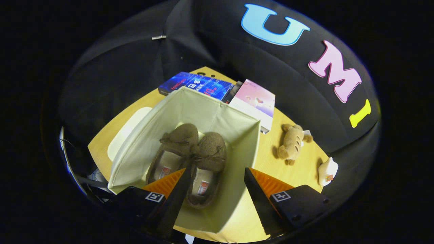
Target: Open the storage box then place both shoes into the box .Put the left shoe in first, then the right shoe, with the right side of both shoes facing outward in a uniform manner.
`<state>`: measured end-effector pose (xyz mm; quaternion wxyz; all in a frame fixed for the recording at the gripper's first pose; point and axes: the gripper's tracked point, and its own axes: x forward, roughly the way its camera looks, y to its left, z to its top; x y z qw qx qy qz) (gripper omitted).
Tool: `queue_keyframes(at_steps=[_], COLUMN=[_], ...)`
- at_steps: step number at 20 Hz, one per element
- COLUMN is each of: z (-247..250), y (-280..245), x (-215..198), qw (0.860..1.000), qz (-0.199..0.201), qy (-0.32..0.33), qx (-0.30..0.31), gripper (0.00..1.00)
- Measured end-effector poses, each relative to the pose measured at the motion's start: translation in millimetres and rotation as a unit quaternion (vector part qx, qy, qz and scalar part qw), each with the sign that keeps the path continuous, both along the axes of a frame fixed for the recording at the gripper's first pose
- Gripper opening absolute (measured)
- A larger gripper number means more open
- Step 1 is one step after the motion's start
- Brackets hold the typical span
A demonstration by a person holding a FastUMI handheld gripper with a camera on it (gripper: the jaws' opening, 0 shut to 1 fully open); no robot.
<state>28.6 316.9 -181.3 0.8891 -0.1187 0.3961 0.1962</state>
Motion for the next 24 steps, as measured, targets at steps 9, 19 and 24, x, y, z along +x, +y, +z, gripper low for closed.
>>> queue_keyframes(at_steps=[9, 19, 24], z=[79, 148, 147], y=[-83, -174, -227], x=[-23, -52, -62], qw=[0.992, 0.957, 0.948], qz=[-0.010, -0.047, -0.082], qy=[-0.112, -0.258, -0.283], qx=[0.063, 0.125, 0.122], gripper=[0.98, 0.98, 0.98])
